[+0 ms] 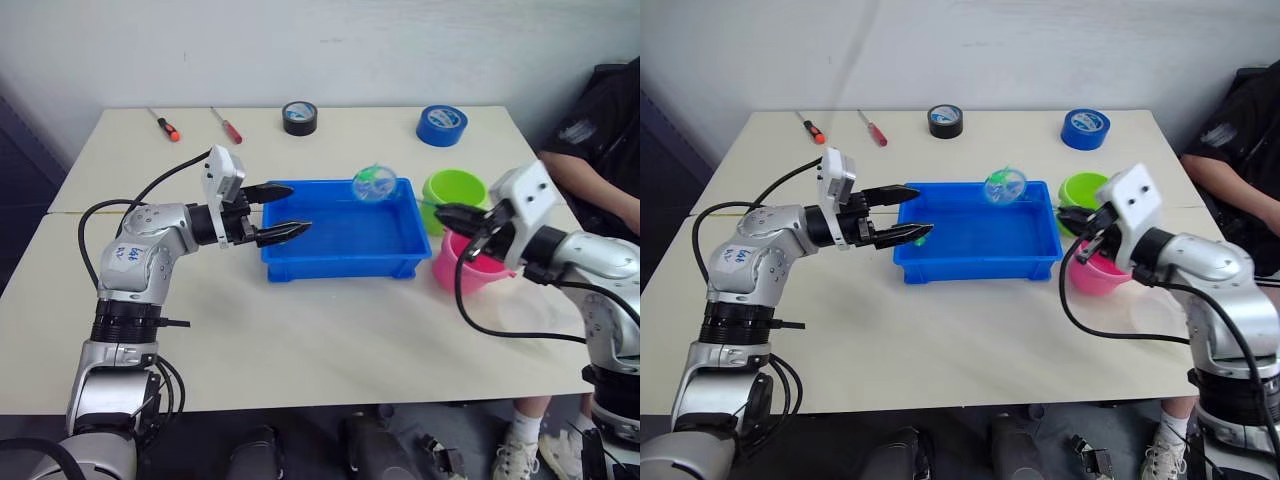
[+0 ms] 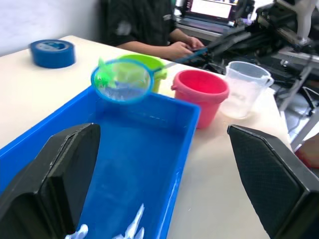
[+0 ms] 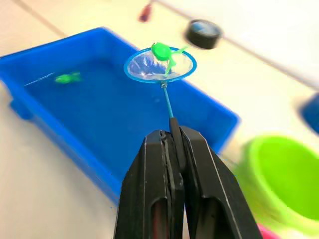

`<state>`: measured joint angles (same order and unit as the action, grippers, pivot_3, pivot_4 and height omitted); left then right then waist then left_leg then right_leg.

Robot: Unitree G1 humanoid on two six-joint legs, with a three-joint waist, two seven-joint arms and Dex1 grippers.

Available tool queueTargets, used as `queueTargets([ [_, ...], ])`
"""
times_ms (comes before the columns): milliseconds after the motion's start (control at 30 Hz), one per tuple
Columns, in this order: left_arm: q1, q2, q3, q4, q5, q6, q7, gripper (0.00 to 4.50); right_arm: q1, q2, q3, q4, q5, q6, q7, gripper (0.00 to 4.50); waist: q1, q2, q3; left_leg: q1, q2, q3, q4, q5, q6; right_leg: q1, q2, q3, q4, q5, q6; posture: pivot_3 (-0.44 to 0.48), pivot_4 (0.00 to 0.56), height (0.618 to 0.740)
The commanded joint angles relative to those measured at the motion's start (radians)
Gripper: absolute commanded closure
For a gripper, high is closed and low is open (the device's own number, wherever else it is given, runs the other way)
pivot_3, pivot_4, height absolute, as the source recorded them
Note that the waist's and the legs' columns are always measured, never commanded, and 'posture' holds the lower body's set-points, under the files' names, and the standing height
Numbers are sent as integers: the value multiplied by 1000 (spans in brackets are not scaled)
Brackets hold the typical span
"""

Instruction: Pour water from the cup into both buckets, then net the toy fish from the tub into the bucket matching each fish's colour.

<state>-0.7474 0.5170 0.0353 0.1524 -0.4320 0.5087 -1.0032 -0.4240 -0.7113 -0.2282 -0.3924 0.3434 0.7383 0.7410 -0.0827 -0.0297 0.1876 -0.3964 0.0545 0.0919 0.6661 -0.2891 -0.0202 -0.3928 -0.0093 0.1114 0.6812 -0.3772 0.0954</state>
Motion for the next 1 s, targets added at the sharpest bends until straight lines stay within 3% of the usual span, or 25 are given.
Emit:
queueTargets([
  [33, -68, -41, -26, 0, -24, -21, -42, 23, 68, -104, -149, -61, -22, 39, -47, 4500, 6, 0, 0, 0, 0, -1, 0, 0, 0, 0, 0, 0, 0, 0, 0, 0, 150, 740],
  [133, -96, -68, -39, 21, -16, -39, -58, 23, 107, -181, -174, -8, -84, -26, -63, 4500, 7, 0, 0, 0, -1, 0, 0, 0, 0, 0, 0, 1, -1, 0, 0, 0, 150, 740],
  [233, -100, -79, -47, 39, -2, -59, -62, 23, 120, -251, -120, 74, -178, -170, -69, 4500, 3, 0, 0, 0, -2, 1, 0, 0, 0, 0, 0, 2, -2, 0, 0, 0, 150, 740],
  [500, -79, -75, -44, 24, -1, -66, -53, 23, 43, -388, 134, 360, -505, -617, -117, 4500, 0, 0, 0, 2, -2, 3, -1, 0, 0, 0, 0, 3, -1, 0, 0, 0, 150, 740],
  [733, -57, -54, -28, 2, -5, -57, -33, 23, -69, -515, 326, 584, -864, -1001, -285, 4500, 0, 0, 0, 2, -1, 3, 0, 0, 0, 0, 0, 3, -1, 0, 0, 0, 150, 740],
  [900, -42, -29, -19, 22, 8, -68, -27, 23, -107, -498, 294, 610, -841, -1056, -294, 4500, -2, 0, 0, 4, -1, 3, -1, 0, 0, 1, 0, 3, 0, 0, 0, 0, 150, 740],
  [1000, -19, 12, -11, 54, 32, -91, -28, 23, -126, -344, 178, 519, -521, -812, -157, 4500, -7, 0, 0, 6, 0, 4, -1, 1, 0, 3, 1, 3, 1, 0, 0, 0, 150, 740],
])
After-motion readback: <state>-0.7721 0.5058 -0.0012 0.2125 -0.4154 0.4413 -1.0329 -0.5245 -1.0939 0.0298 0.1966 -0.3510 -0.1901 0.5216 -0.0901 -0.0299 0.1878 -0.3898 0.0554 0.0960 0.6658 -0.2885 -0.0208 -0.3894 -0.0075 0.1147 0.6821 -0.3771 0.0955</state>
